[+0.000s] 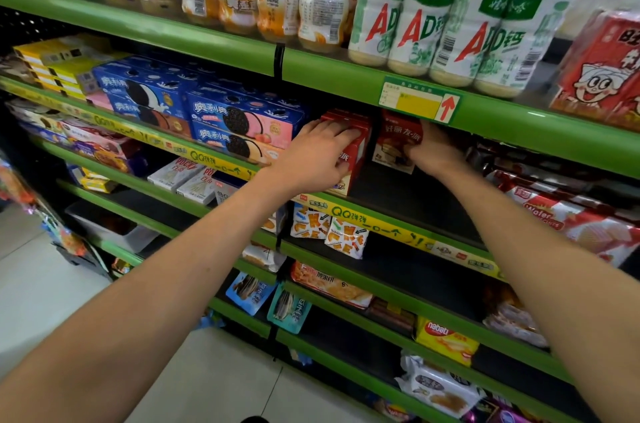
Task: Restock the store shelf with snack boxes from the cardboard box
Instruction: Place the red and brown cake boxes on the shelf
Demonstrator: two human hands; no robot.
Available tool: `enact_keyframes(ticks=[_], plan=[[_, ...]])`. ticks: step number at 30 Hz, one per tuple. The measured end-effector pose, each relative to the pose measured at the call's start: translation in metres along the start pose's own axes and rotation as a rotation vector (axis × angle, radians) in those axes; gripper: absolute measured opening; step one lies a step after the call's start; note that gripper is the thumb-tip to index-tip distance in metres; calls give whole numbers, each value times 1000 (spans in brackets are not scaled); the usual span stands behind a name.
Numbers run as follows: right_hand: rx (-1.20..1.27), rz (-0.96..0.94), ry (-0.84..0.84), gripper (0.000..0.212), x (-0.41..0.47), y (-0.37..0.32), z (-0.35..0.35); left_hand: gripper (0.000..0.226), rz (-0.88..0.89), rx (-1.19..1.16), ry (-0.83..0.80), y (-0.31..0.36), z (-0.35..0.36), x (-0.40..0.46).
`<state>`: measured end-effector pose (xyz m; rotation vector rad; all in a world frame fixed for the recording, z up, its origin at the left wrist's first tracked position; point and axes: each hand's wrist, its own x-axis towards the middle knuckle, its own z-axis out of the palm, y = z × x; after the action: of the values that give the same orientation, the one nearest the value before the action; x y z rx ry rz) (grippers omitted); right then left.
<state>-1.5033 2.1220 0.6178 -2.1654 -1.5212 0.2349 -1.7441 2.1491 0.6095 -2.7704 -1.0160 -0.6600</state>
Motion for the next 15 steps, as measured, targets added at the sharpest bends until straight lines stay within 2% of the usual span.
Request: enact_keyframes(ticks=[3, 12, 14, 15], plan=[[117, -77, -63, 48, 9, -5, -1, 62, 12, 14, 6, 0, 1, -3], [10, -103, -182, 38, 27, -17, -9, 63, 32, 46, 17, -1, 4, -2], [-1, -112, -220, 24, 31, -22, -11, 64, 36, 53, 24, -1, 6, -3], [-13, -110, -238, 9, 33, -23, -12, 65, 39, 56, 20, -1, 6, -4]])
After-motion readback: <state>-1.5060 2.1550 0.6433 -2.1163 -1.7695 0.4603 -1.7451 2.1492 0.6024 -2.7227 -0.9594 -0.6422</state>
